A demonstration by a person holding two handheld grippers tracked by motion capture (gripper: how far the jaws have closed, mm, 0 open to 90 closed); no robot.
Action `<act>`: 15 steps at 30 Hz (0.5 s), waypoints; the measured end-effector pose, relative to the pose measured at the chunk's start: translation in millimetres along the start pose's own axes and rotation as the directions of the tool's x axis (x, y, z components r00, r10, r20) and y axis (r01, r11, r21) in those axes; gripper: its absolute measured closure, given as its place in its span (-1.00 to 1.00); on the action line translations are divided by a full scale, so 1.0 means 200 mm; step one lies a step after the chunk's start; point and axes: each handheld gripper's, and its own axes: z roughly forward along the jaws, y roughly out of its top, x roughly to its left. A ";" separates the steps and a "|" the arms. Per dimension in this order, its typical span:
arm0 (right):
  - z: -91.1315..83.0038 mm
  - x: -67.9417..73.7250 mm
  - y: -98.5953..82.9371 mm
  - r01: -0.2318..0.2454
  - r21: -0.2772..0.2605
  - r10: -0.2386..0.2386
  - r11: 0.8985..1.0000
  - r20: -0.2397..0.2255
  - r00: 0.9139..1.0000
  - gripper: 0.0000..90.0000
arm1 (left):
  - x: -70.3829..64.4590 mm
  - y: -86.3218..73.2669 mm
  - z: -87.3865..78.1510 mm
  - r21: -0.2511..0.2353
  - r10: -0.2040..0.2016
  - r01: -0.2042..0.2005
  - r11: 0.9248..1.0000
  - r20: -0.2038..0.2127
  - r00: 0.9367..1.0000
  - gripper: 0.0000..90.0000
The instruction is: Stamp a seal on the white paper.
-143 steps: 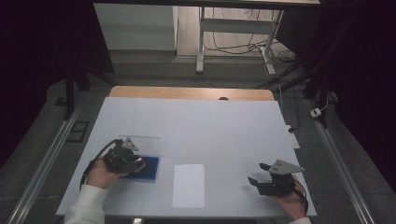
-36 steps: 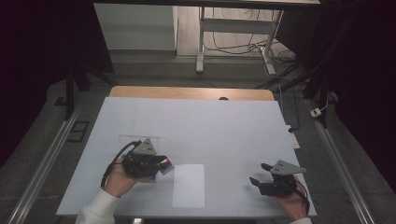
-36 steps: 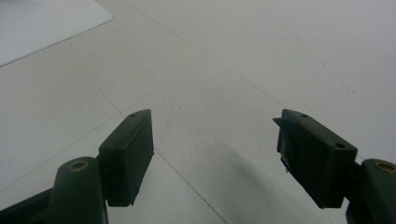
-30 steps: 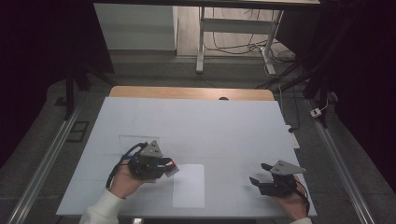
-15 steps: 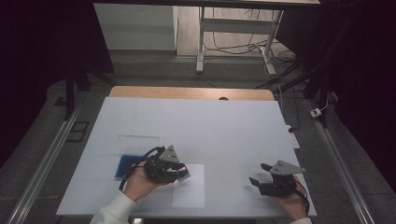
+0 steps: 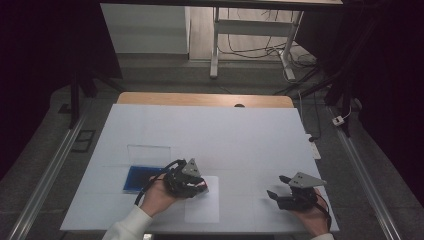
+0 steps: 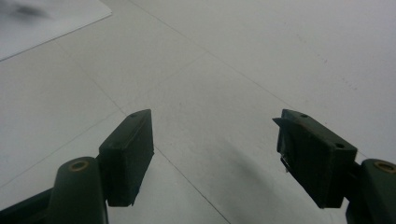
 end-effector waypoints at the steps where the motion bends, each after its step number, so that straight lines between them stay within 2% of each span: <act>1: 0.00 0.00 0.00 0.000 0.001 0.000 1.000 -0.005 1.000 -0.41 | 0.00 0.00 0.00 0.003 0.000 0.000 1.000 0.002 1.000 0.56; 15: 0.00 0.00 0.00 0.002 0.007 -0.002 1.000 -0.001 1.000 -0.41 | -0.01 0.00 0.06 0.046 0.009 -0.009 0.999 -0.011 1.000 0.56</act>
